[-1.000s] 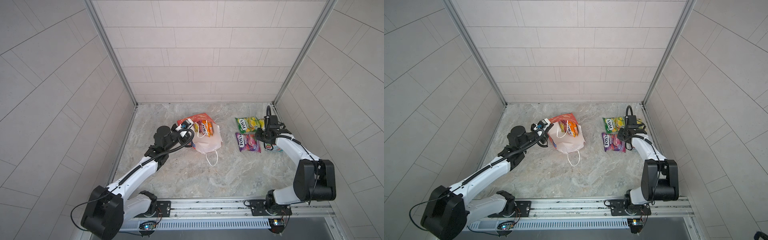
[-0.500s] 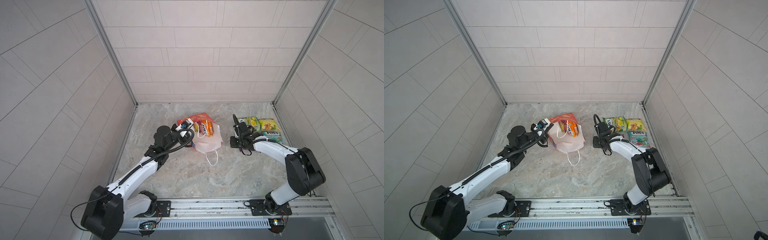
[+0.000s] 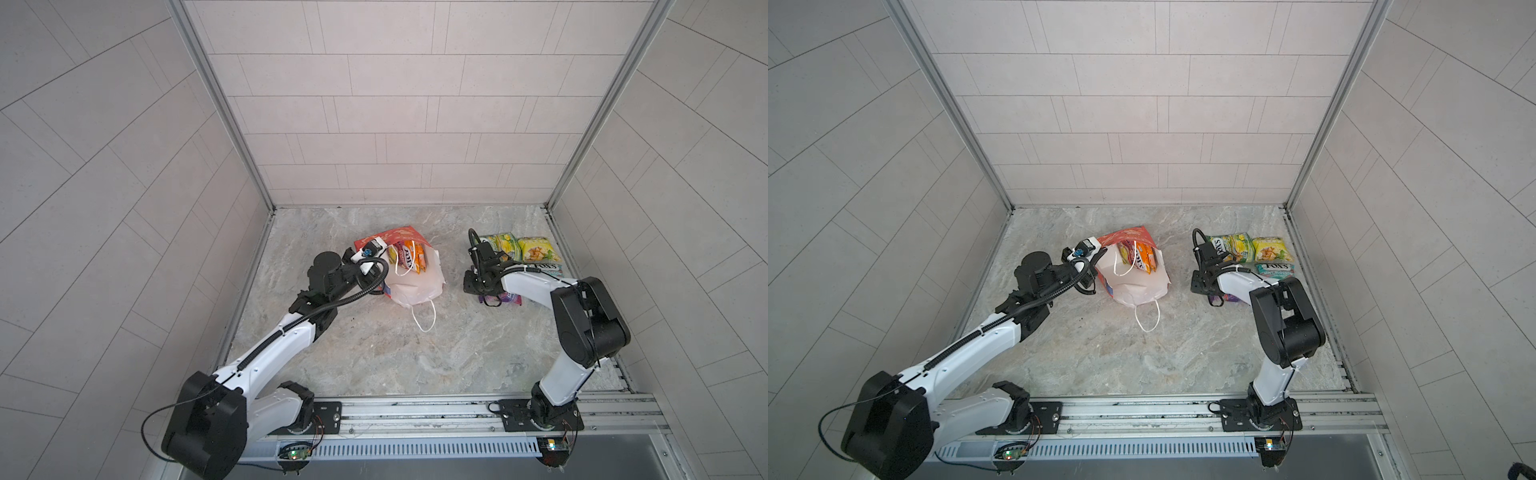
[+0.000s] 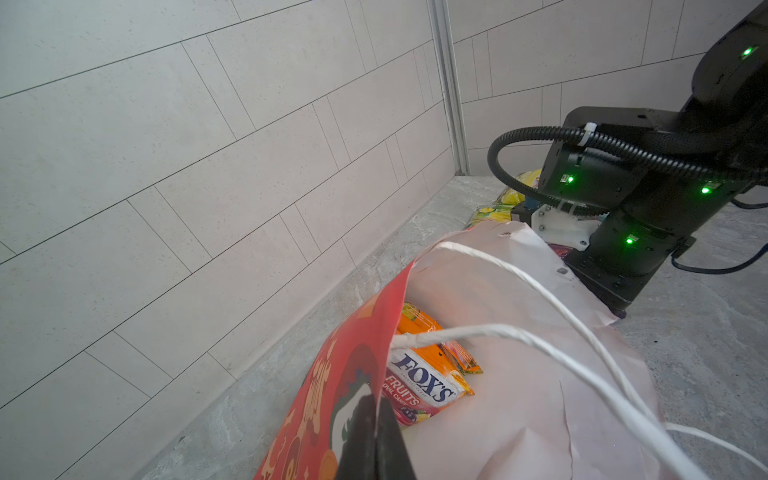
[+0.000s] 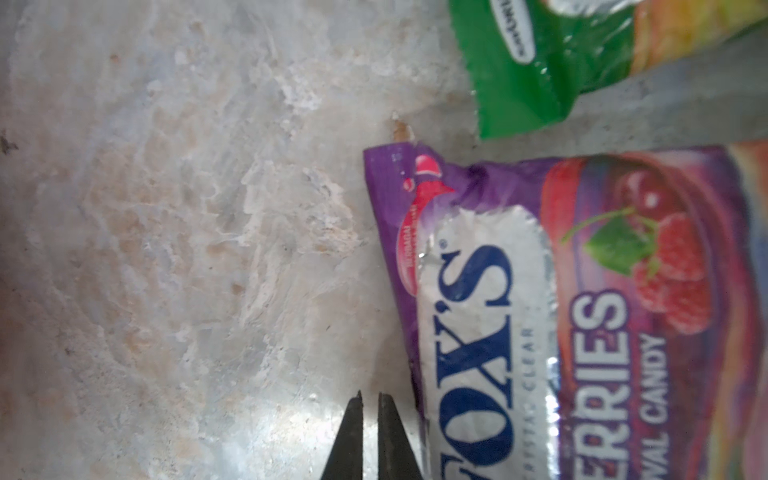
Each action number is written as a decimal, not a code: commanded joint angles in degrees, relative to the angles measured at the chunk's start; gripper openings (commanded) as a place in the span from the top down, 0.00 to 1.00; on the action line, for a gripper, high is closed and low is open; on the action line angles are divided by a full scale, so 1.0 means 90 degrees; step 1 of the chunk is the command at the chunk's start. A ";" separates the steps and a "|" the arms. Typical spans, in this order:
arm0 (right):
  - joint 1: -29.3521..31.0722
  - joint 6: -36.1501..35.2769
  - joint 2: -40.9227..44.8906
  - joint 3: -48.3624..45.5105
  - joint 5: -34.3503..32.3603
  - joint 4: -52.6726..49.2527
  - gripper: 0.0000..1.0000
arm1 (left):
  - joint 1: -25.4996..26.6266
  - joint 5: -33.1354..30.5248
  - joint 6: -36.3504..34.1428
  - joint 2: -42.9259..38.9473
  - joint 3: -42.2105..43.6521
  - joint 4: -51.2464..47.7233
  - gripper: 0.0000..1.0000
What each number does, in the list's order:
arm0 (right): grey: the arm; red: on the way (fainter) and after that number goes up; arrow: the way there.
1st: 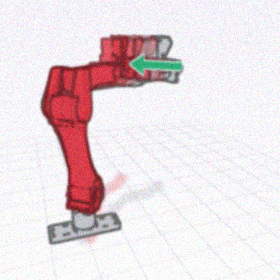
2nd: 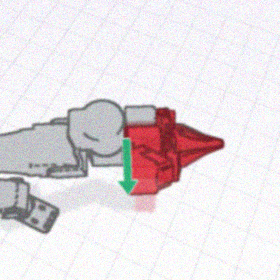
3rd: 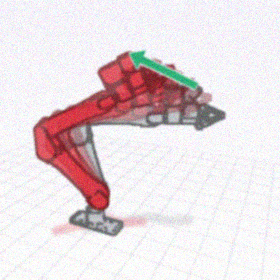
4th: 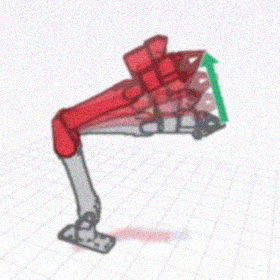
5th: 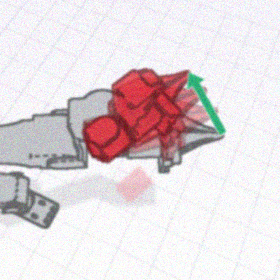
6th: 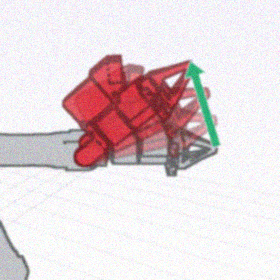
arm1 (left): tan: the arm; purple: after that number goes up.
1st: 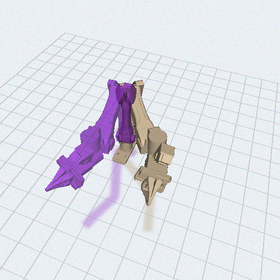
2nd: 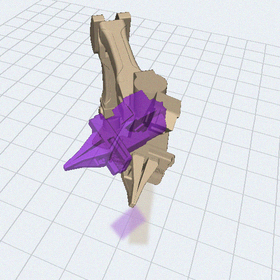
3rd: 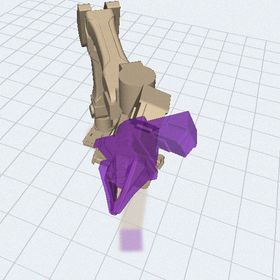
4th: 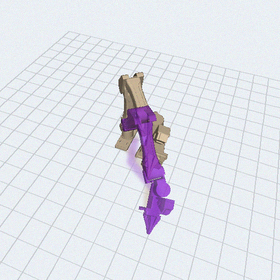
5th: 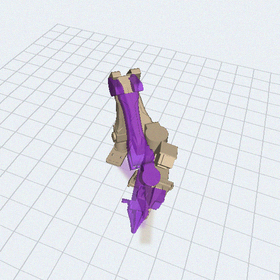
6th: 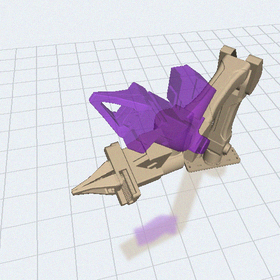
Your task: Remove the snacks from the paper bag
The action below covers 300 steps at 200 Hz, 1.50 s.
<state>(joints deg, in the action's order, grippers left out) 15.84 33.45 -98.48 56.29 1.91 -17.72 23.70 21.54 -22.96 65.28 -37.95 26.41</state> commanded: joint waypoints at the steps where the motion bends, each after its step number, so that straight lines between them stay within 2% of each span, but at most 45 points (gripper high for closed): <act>1: -0.0116 0.0208 0.0149 -0.0207 -0.0022 0.0129 0.90 | 0.0013 0.0000 -0.0012 0.0024 0.0011 0.0228 1.00; 133: -0.0788 0.0367 0.0463 -0.0530 0.0144 0.0336 0.85 | 0.0013 0.0032 -0.0001 0.0105 -0.0047 0.0200 1.00; 205: -0.0814 0.0439 0.0722 -0.0493 0.0748 0.0728 0.82 | 0.0013 0.0126 0.0066 0.0135 -0.0070 0.0219 1.00; 300: -0.1005 0.0767 0.0424 -0.0298 -0.0037 0.0540 0.82 | 0.0013 0.0202 0.0113 0.0040 -0.0048 0.0204 1.00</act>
<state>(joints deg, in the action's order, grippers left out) 7.73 38.54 -94.06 52.80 4.67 -11.68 23.70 22.59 -22.70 66.22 -37.95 26.74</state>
